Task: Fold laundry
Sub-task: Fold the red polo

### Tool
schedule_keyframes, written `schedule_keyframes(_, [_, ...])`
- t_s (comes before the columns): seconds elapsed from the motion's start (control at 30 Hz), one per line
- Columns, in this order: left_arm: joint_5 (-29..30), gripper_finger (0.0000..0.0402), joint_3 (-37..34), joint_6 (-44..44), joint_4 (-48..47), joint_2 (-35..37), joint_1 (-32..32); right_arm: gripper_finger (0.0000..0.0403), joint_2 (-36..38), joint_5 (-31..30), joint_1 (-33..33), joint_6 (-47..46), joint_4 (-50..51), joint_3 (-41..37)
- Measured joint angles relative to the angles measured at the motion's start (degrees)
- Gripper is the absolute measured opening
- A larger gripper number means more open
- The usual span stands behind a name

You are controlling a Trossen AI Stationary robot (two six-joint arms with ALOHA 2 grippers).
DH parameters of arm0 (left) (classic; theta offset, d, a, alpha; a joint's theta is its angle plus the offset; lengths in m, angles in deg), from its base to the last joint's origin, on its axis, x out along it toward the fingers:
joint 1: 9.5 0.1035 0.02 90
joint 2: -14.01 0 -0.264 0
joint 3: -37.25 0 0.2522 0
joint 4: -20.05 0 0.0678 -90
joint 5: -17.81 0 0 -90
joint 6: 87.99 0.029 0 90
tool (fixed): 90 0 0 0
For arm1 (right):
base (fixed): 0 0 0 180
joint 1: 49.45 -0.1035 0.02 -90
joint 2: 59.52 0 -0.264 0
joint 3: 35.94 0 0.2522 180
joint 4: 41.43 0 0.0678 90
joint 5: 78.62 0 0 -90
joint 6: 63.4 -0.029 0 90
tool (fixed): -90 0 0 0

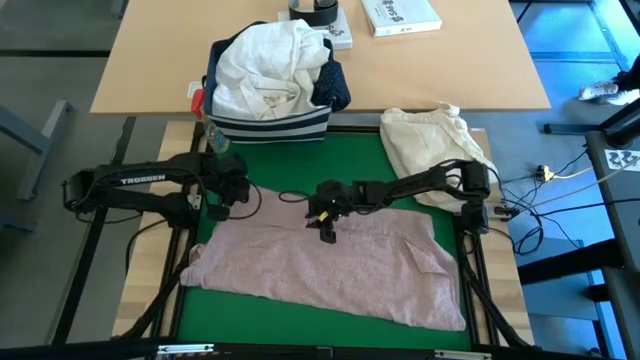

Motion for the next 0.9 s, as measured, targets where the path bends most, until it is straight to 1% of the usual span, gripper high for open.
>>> schedule_keyframes(0.07, [-2.2,0.0106,2.8,-2.2,-1.1,0.5,0.0,0.0162,2.0,-0.4,0.2,1.6,3.2,1.6])
schedule_keyframes(0.17, [-8.9,0.0107,5.1,-7.4,1.6,1.2,0.0,0.0171,4.0,-1.8,0.6,3.8,8.0,4.2])
schedule_keyframes(0.27, [-13.2,0.0107,4.2,-11.9,9.7,1.3,0.0,0.0172,4.1,-4.1,0.5,4.3,7.5,6.0])
schedule_keyframes(0.33, [-14.5,0.0107,1.9,-13.5,13.4,0.3,0.0,0.017,3.0,-4.6,0.4,4.4,3.9,6.3])
schedule_keyframes(0.47, [-13.7,0.0107,-3.1,-14.6,18.3,-2.6,0.0,0.0163,-1.7,-4.6,0.4,4.3,2.6,6.1])
schedule_keyframes(0.6, [-10.4,0.0107,-7.8,-14.6,19.5,-6.1,0.0,0.0153,-6.4,-4.6,0.4,3.8,3.0,6.1])
schedule_keyframes(0.7, [-7.5,0.0107,-8.5,-14.4,20.6,-8.7,0.0,0.0146,-8.8,-5.1,-0.1,2.7,3.7,6.1])
schedule_keyframes(0.8, [-4.8,0.0107,-8.1,-14.4,21.0,-11.0,0.0,0.0143,-8.9,-6.8,-0.4,2.7,4.7,6.3])
schedule_keyframes(0.9, [-3.8,0.0107,-7.7,-14.4,20.2,-11.9,0.0,0.0143,-7.7,-6.9,-0.4,2.4,5.6,6.2])
